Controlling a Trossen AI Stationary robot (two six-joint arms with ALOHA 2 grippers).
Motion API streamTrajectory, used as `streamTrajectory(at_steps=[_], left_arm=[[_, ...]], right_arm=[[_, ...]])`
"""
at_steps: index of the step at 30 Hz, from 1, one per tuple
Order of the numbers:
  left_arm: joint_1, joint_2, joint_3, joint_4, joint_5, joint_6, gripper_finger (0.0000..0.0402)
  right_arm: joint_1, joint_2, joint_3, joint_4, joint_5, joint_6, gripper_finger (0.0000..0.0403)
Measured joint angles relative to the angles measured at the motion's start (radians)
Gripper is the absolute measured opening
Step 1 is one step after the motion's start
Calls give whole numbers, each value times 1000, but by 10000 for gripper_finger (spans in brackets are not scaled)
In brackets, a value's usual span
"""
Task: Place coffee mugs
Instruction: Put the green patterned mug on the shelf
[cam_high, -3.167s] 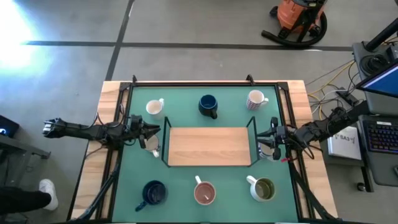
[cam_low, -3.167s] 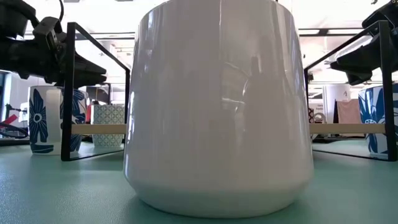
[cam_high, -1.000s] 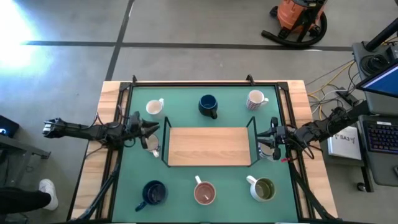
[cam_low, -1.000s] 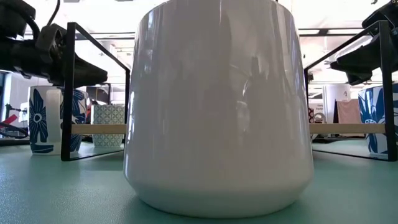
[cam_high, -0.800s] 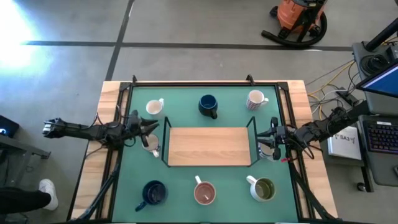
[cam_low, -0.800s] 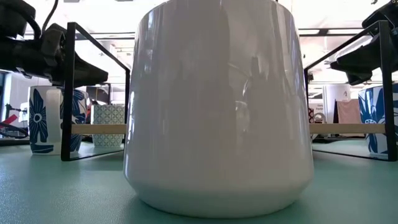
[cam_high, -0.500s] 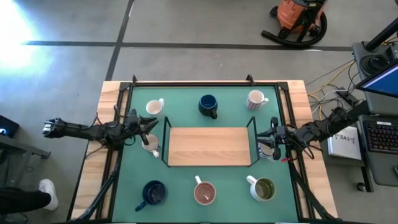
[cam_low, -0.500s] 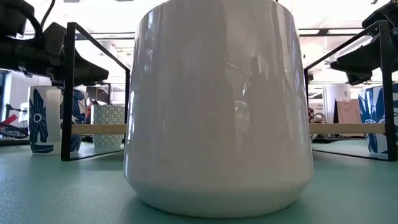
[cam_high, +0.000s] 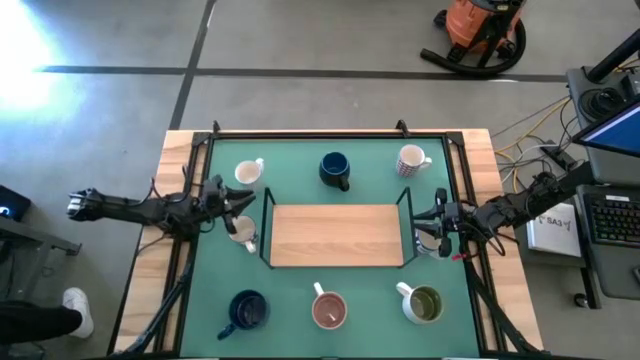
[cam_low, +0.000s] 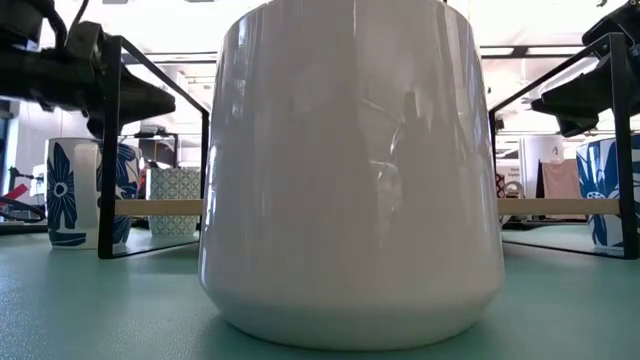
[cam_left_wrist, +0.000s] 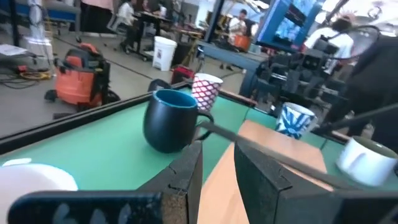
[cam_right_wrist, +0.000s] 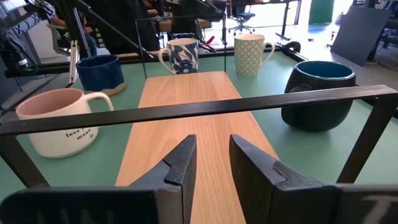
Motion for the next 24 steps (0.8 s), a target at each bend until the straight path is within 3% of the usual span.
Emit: streamTrajectory(at_steps=[15, 24], left_arm=[[0, 285, 325, -413, 17, 27, 76], [122, 541, 631, -882, -3, 19, 76]], right_arm=[[0, 0, 0, 0, 0, 0, 86], [0, 0, 0, 0, 0, 0, 86]])
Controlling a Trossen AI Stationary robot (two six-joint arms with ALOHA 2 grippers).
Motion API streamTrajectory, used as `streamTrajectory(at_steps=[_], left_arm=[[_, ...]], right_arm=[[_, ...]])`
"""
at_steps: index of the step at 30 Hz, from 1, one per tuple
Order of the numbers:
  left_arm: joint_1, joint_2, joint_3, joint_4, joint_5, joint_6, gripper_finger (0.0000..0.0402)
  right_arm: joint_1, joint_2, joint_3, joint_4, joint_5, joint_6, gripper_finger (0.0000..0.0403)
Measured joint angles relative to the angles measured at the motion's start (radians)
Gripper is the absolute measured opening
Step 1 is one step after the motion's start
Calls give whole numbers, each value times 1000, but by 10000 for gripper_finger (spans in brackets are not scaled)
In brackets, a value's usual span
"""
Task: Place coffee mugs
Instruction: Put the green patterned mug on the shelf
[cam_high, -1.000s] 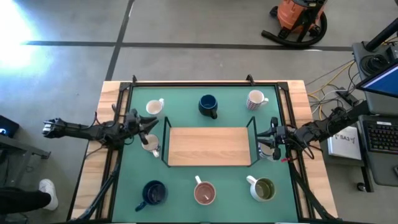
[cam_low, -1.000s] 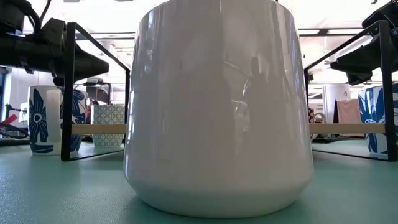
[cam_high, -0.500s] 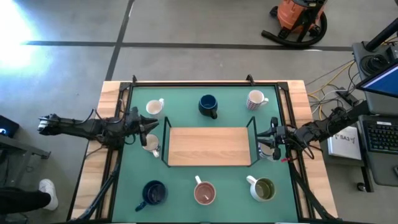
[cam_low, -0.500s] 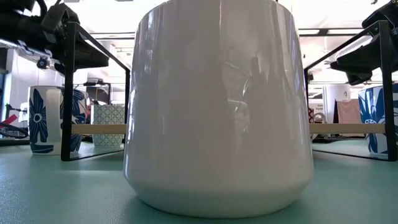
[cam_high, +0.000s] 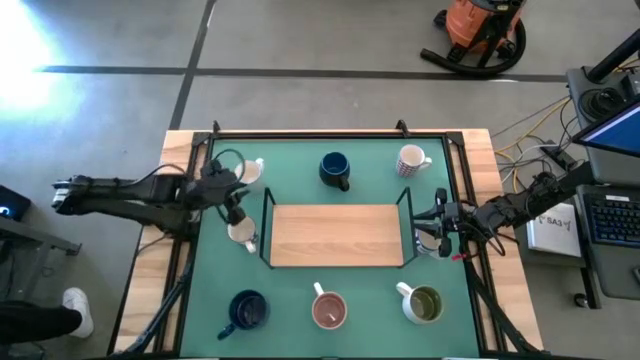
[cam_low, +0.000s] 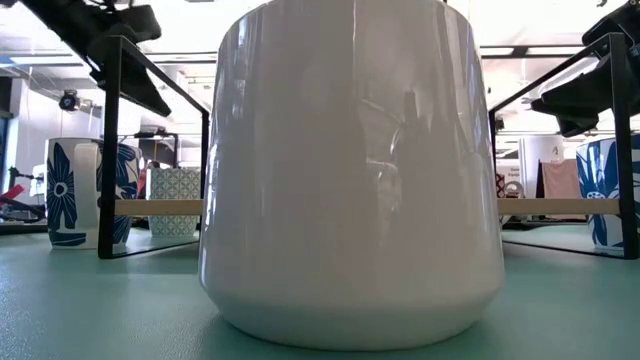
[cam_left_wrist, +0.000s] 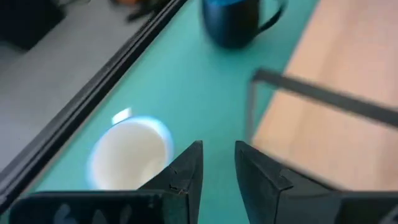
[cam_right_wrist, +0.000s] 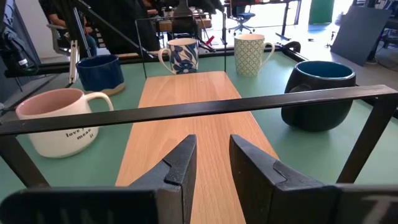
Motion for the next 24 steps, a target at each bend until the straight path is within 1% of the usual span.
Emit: streamTrajectory(at_steps=[3, 5, 7, 9, 11, 14, 18, 24], left_arm=[[88, 77, 76, -105, 59, 23, 76], [151, 122, 102, -138, 135, 76, 76], [214, 159, 114, -147, 199, 139, 76], [279, 193, 119, -139, 233, 193, 76], [336, 223, 119, -132, 270, 232, 76], [402, 261, 119, -118, 357, 281, 76], [443, 307, 119, -67, 375, 310, 84], [459, 373, 119, -59, 367, 322, 115]], right_arm=[[0, 0, 0, 0, 0, 0, 86], [0, 0, 0, 0, 0, 0, 86], [0, 0, 0, 0, 0, 0, 86], [0, 0, 0, 0, 0, 0, 86], [0, 0, 0, 0, 0, 0, 86], [0, 0, 0, 0, 0, 0, 86], [0, 0, 0, 0, 0, 0, 86], [0, 0, 0, 0, 0, 0, 86]])
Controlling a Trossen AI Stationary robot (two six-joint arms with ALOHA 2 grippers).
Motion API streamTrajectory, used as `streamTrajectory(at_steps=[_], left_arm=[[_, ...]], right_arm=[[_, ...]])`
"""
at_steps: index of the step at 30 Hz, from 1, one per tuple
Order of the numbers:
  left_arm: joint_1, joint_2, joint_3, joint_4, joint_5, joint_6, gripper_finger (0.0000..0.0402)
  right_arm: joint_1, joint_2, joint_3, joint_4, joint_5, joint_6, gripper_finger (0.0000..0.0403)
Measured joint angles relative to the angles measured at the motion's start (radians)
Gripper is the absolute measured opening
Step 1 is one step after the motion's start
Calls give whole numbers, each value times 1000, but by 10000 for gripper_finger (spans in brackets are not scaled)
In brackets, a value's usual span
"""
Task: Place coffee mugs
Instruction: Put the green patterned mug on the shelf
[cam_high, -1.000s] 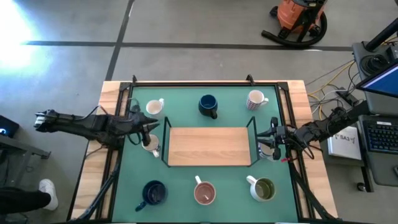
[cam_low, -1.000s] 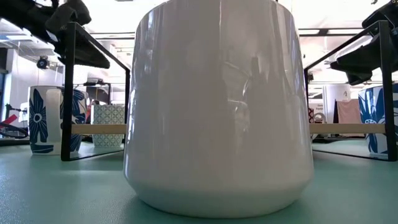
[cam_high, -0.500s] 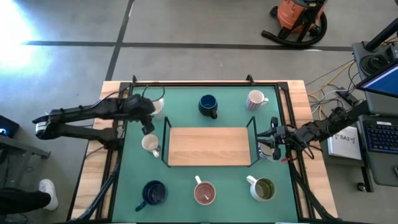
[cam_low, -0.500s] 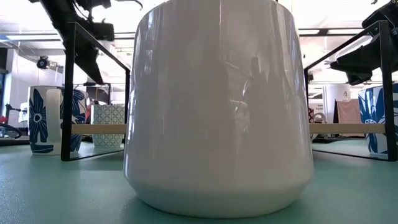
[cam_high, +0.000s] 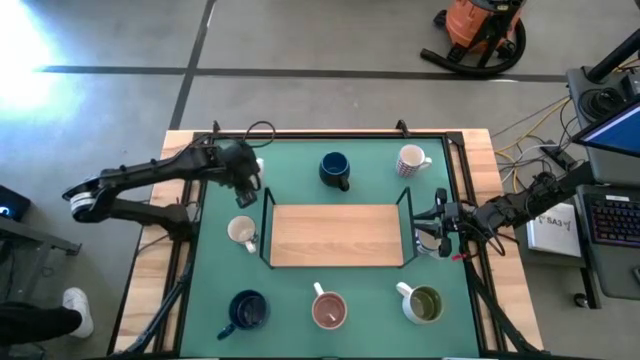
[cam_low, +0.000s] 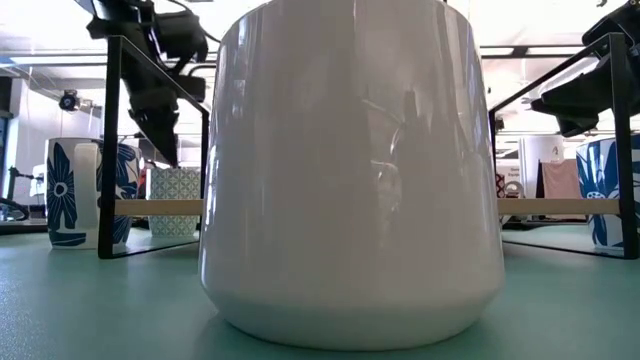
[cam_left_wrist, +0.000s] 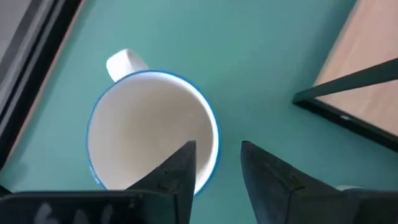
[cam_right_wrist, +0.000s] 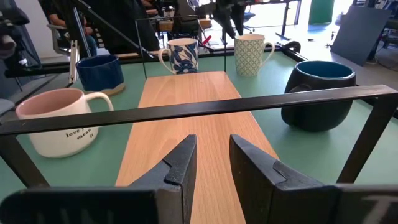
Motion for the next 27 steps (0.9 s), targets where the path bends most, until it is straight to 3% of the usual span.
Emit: streamTrajectory(at_steps=[7, 10, 16, 21, 27], left_arm=[[3, 81, 0, 2, -34, 51, 128], [2, 112, 0, 2, -34, 77, 106], [2, 133, 0, 4, -27, 93, 13], [3, 131, 18, -6, -30, 94, 9], [14, 130, 177, -86, -33, 97, 7]], right_arm=[[0, 0, 0, 0, 0, 0, 86], [0, 0, 0, 0, 0, 0, 86], [0, 0, 0, 0, 0, 0, 86], [0, 0, 0, -1, 0, 0, 86], [0, 0, 0, -1, 0, 0, 86]])
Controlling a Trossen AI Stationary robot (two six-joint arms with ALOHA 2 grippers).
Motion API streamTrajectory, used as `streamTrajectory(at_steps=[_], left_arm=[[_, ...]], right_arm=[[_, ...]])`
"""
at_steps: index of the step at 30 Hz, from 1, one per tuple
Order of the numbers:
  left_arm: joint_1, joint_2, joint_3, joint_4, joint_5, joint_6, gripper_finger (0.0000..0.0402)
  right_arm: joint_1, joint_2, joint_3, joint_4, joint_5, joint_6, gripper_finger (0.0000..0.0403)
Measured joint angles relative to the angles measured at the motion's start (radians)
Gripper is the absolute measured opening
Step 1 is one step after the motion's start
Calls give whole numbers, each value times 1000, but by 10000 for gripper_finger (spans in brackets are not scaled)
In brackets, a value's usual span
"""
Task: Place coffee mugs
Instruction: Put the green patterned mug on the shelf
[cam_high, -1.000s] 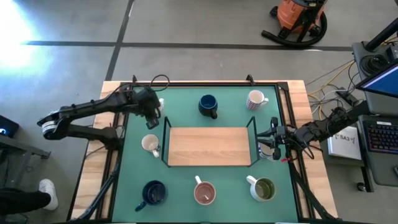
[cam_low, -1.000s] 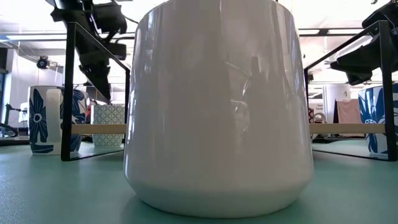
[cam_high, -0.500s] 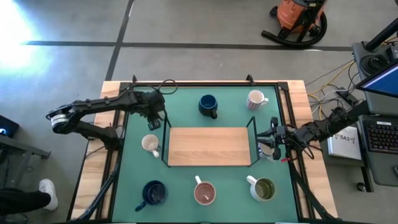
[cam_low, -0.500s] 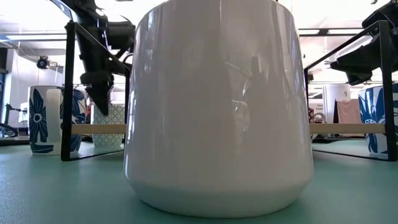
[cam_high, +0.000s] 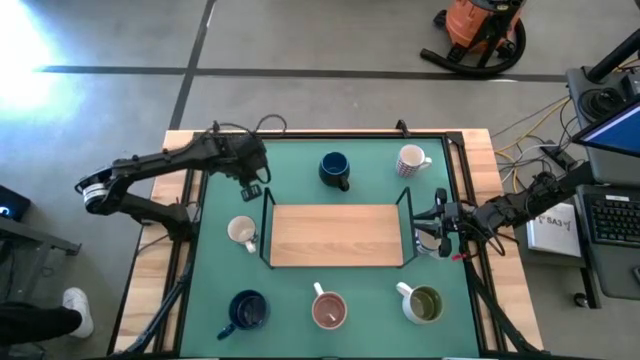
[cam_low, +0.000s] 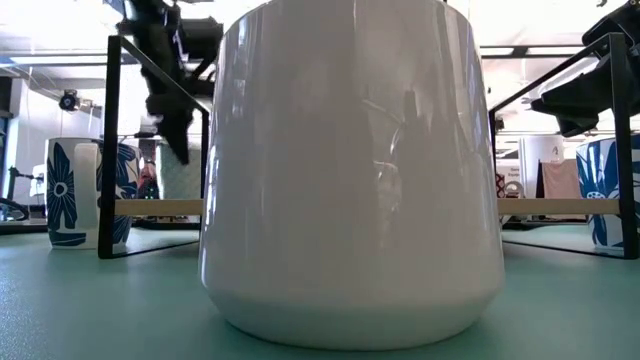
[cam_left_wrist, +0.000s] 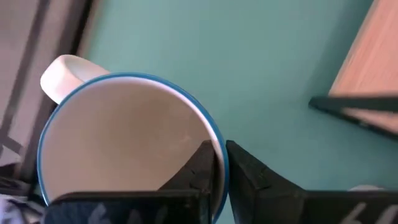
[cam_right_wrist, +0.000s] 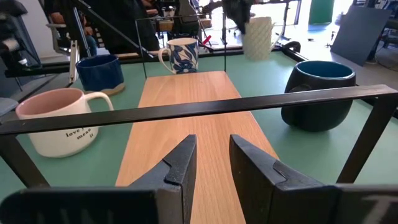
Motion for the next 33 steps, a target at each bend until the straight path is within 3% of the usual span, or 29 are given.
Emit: streamTrajectory(at_steps=[10, 17, 33], left_arm=[[-3, 10, 186, -12, 11, 25, 7], [-34, 62, 234, -13, 134, 33, 6], [-336, 182, 269, -22, 160, -58, 11]], right_arm=[[0, 0, 0, 0, 0, 0, 86], [0, 0, 0, 0, 0, 0, 86], [0, 0, 0, 0, 0, 0, 86]])
